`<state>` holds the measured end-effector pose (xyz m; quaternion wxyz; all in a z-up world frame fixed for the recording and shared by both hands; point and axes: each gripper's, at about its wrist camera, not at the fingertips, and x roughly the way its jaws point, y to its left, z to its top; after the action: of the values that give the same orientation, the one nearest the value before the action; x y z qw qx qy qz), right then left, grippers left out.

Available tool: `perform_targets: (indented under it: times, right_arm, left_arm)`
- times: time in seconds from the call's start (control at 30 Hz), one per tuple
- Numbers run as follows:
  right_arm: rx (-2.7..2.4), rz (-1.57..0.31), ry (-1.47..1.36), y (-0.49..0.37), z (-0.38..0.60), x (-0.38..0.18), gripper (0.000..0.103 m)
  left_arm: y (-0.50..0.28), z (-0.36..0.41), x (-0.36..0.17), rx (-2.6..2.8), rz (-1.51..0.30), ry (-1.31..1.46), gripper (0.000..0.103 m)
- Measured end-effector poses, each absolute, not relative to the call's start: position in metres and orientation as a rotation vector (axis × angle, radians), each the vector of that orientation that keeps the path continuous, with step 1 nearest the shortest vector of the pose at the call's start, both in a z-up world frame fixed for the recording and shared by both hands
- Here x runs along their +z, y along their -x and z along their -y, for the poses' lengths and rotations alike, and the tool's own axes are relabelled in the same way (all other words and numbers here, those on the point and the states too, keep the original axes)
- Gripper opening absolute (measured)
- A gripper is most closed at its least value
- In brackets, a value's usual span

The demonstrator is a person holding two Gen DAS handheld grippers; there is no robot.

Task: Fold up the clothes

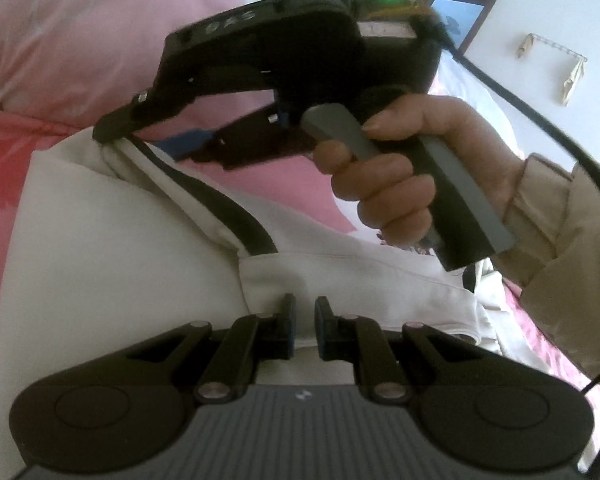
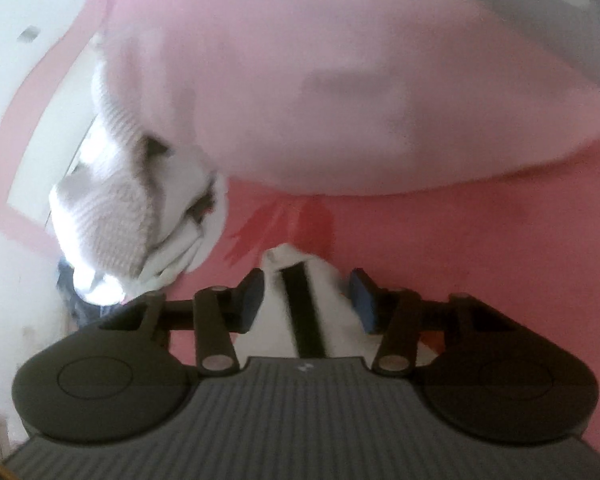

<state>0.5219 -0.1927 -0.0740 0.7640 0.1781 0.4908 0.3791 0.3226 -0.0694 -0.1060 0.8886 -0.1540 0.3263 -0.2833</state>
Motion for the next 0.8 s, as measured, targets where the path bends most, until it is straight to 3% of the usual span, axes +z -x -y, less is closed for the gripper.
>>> perform_targets:
  times: [0.13, 0.23, 0.5, 0.8]
  right_arm:
    - [0.826, -1.002, -0.213, -0.508, 0.174, -0.062, 0.014]
    - [0.817, -0.899, -0.024, -0.494, 0.161, -0.051, 0.009]
    - [0.707, -0.698, 0.562, -0.464, 0.113, -0.054, 0.006]
    - [0.645, -0.649, 0.879, -0.461, 0.084, -0.079, 0.007]
  left_arm:
    - [-0.322, 0.069, -0.107, -0.589, -0.678, 0.320, 0.012]
    - [-0.322, 0.069, -0.107, -0.588, -0.677, 0.319, 0.012]
    - [-0.320, 0.070, -0.108, -0.586, -0.676, 0.314, 0.012]
    - [-0.319, 0.069, -0.110, -0.582, -0.675, 0.310, 0.012]
